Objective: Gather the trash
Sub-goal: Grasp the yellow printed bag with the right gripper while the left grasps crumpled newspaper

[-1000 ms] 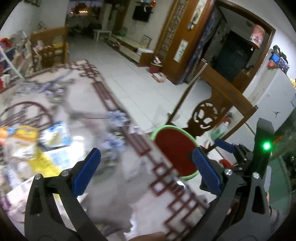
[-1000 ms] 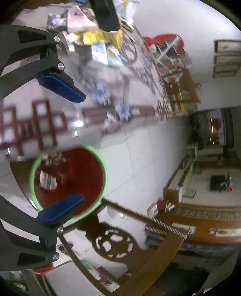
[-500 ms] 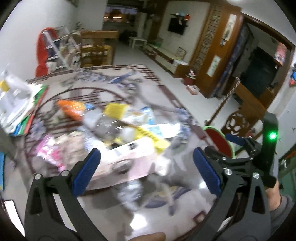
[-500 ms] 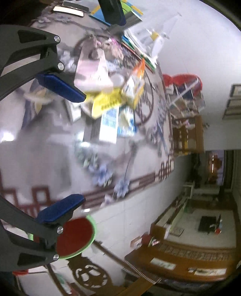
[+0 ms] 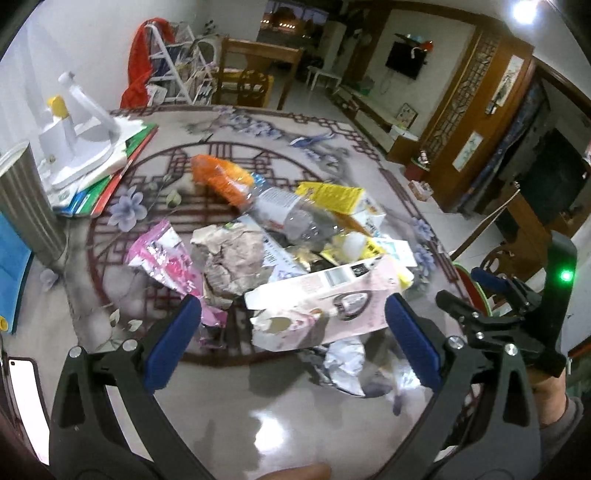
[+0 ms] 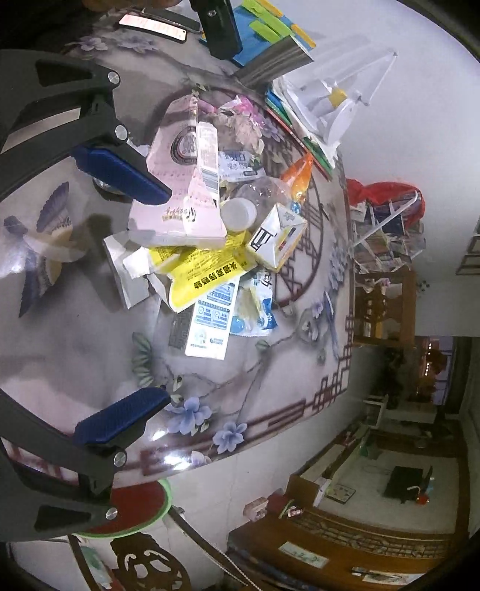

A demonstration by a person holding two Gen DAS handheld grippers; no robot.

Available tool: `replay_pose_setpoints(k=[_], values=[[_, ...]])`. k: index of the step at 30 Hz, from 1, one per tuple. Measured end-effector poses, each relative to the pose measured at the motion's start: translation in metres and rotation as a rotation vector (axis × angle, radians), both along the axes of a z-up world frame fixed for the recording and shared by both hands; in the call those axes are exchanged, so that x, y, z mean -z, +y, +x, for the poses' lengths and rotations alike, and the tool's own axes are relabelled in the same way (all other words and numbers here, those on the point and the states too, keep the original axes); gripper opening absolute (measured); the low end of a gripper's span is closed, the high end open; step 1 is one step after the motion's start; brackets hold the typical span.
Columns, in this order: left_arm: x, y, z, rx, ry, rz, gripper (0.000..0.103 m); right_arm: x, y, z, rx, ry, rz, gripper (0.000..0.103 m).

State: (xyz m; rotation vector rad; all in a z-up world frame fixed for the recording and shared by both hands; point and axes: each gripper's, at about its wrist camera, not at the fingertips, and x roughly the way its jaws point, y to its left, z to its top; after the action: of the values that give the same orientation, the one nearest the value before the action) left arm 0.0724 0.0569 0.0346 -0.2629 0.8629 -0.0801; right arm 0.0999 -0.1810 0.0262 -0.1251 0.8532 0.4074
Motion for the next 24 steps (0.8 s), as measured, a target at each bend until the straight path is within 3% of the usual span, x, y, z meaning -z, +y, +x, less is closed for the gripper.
replay_pose_setpoints(k=[11,24], values=[[0.009,-0.009,0.035,0.030,0.062,0.106,0.097,0.015,-0.022,0.042,0.031,0.020,-0.008,0.096],[0.055,0.015,0.071,-0.047,0.157,0.066,0.097,0.049,0.013,0.052,-0.163,0.128,-0.018,0.093]])
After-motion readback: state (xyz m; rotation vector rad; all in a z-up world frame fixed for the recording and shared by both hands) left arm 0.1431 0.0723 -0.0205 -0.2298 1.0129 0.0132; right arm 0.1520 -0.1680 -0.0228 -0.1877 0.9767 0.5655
